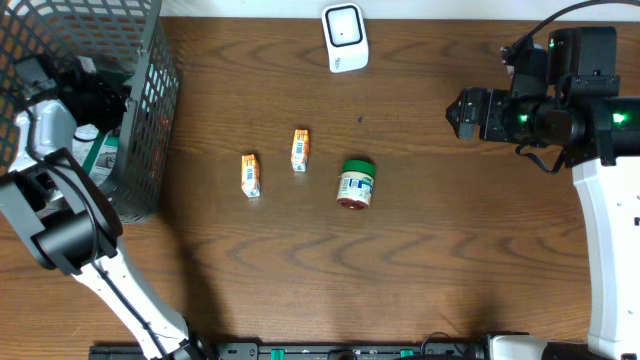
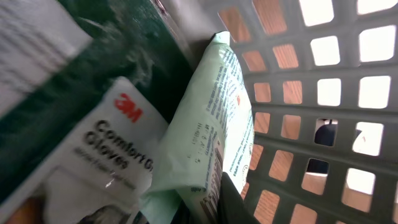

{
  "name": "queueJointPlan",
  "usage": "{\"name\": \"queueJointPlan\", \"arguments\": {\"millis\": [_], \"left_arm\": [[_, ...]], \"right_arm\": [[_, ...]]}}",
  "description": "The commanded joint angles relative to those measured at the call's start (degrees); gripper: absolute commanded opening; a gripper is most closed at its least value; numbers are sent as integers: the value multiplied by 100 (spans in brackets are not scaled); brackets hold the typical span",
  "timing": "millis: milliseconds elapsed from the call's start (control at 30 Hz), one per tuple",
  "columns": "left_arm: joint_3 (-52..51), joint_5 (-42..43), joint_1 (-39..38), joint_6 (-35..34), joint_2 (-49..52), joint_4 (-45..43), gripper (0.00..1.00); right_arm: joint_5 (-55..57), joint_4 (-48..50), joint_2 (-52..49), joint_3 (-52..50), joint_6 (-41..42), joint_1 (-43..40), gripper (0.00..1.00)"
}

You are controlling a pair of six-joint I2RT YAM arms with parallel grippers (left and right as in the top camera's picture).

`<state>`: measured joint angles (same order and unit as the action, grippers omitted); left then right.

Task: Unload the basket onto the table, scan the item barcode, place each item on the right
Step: 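Reach into the basket and grasp a pale green wipes pack, then lift the wipes pack out and carry it right onto the table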

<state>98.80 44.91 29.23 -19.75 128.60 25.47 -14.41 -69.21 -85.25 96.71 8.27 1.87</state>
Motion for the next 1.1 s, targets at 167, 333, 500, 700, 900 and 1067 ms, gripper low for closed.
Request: {"name": "queueJointPlan", "arguments": {"millis": [167, 333, 500, 700, 900, 1067], "left_arm": [[9, 103, 470, -83, -1939, -17, 7], [9, -577, 610, -413, -3329, 61, 7], [9, -876, 603, -435, -4688, 874, 7], [-48, -697, 219, -225, -5875, 3333, 7], [-522, -634, -761, 651, -6459, 4330, 7], [-1209, -181, -1613, 855, -6625, 4507, 8]], "right_arm": [[-48, -2, -26, 105, -83, 4, 99], [-48, -2, -26, 105, -85, 4, 99], [-48, -2, -26, 105, -83, 4, 99], [-48, -2, -26, 105, -83, 4, 99], [-48, -2, -26, 105, -83, 4, 99], [-48, -2, -26, 105, -85, 4, 99]]}}
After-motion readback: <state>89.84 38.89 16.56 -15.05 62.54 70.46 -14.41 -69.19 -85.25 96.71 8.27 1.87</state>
